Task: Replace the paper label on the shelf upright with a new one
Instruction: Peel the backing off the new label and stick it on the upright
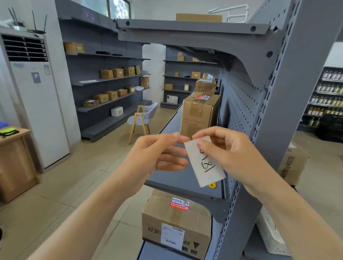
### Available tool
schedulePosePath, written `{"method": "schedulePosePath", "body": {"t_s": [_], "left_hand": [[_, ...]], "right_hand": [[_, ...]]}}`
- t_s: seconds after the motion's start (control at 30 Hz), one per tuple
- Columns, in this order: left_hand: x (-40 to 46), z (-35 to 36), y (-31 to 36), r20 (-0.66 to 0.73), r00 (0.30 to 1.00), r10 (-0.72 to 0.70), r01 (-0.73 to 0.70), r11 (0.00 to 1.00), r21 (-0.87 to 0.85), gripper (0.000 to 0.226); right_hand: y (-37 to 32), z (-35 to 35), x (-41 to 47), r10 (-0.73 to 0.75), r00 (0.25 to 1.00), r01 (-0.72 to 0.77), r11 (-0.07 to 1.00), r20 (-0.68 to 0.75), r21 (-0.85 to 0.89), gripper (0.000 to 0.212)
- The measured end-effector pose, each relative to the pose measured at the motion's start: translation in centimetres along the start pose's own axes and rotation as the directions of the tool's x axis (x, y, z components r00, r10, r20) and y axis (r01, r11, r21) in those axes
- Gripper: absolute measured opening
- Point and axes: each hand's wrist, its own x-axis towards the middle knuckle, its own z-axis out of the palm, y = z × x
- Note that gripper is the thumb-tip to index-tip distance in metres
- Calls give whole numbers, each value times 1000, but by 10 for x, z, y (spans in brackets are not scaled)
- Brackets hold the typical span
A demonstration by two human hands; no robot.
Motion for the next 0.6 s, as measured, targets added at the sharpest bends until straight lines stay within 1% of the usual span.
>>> {"method": "schedulePosePath", "body": {"t_s": [0.07, 0.17, 0.23, 0.3, 0.4, 0.47, 0.5, 0.57, 0.6], "left_hand": [[0, 0, 3, -2, 999, -35, 35, 999, -6, 24], [-1, 3, 4, 55, 997, -62, 61, 998, 28, 26], [-2, 5, 5, 86, 994, -62, 60, 998, 34, 29], [-3, 5, 5, 110, 992, -54, 52, 998, 19, 31], [-5, 6, 4, 159, 987, -18, 18, 1000, 2, 25], [-7, 8, 3, 176, 984, 20, -17, 1000, -20, 19], [-7, 9, 1, 172, 984, 43, -38, 999, -31, 18], [-7, 11, -1, 139, 987, 86, -80, 996, -47, 18], [-6, 12, -4, 120, 987, 106, -100, 993, -54, 17]], "right_hand": [[-2, -4, -2, -27, 999, 28, 999, 38, -23, 14], [-5, -8, -5, -44, 996, 47, 998, 77, -38, 20], [-5, -10, -6, -50, 995, 55, 997, 90, -53, 24], [-7, -11, -7, -58, 994, 61, 998, 94, -30, 25], [-8, -13, -10, -57, 993, 57, 998, 100, 7, 25], [-6, -11, -12, -78, 996, 79, 996, 43, -28, 23], [-5, -10, -13, -114, 993, 111, 990, -21, -82, 22], [-5, -7, -17, -234, 961, 198, 953, -145, -230, 16], [-6, -6, -19, -295, 941, 244, 930, -163, -275, 11]]}}
